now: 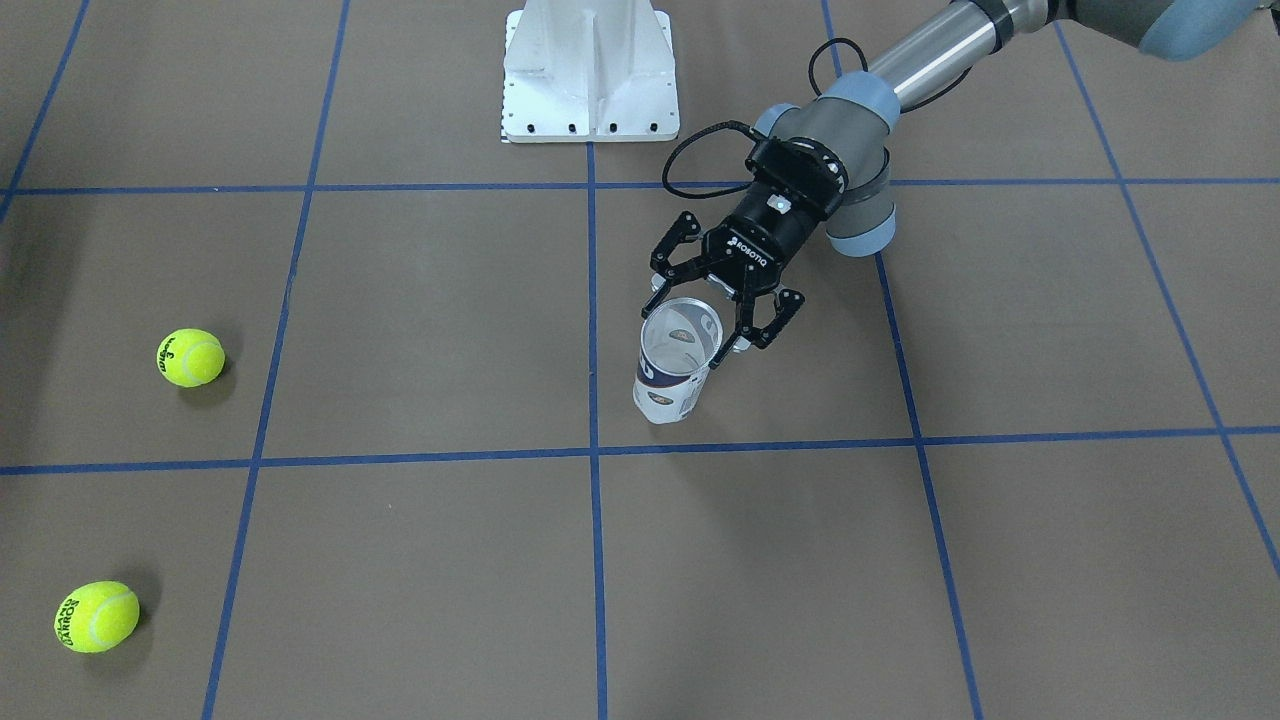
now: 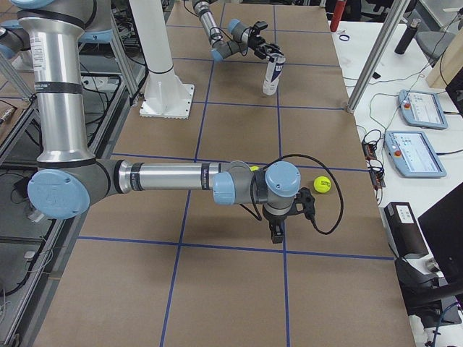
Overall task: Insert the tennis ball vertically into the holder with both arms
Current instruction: 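Lower the upright can onto the table with the left gripper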
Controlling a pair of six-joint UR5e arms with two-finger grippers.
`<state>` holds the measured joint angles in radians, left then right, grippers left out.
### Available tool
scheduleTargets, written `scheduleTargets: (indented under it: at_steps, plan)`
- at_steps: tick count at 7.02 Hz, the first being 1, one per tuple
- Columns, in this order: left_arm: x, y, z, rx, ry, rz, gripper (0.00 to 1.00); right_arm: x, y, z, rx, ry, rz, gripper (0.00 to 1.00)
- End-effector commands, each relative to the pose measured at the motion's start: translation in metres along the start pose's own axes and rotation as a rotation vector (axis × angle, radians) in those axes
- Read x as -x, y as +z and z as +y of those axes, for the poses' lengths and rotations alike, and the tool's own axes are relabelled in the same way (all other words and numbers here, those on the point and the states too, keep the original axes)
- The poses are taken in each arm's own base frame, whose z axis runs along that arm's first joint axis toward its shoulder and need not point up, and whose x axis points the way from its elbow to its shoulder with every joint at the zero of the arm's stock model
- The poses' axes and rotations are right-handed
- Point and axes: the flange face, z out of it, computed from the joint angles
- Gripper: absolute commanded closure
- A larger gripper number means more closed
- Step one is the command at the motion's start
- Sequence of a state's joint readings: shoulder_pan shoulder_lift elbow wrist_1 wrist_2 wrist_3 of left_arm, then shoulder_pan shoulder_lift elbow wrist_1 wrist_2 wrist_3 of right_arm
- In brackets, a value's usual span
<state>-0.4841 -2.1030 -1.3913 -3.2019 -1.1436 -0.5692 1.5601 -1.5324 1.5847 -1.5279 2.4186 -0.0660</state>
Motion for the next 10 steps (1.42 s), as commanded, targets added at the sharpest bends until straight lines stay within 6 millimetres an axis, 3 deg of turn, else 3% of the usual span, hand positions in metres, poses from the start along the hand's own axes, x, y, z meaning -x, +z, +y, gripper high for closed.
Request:
scheduleTargets:
  at_steps: [1, 9, 10]
  plan:
    - [-0.012, -0.005, 0.010, 0.005, 0.000, 0.025, 0.60, 0.000, 0.000, 0.000, 0.000, 0.000, 0.000, 0.01]
    - [-0.022, -0.007, 0.024, 0.026, 0.051, 0.038, 0.56, -0.002, 0.002, 0.001, 0.004, 0.005, 0.001, 0.01]
    - [-0.023, -0.006, 0.023, 0.024, 0.050, 0.040, 0.50, -0.002, 0.002, 0.001, 0.004, 0.005, 0.001, 0.01]
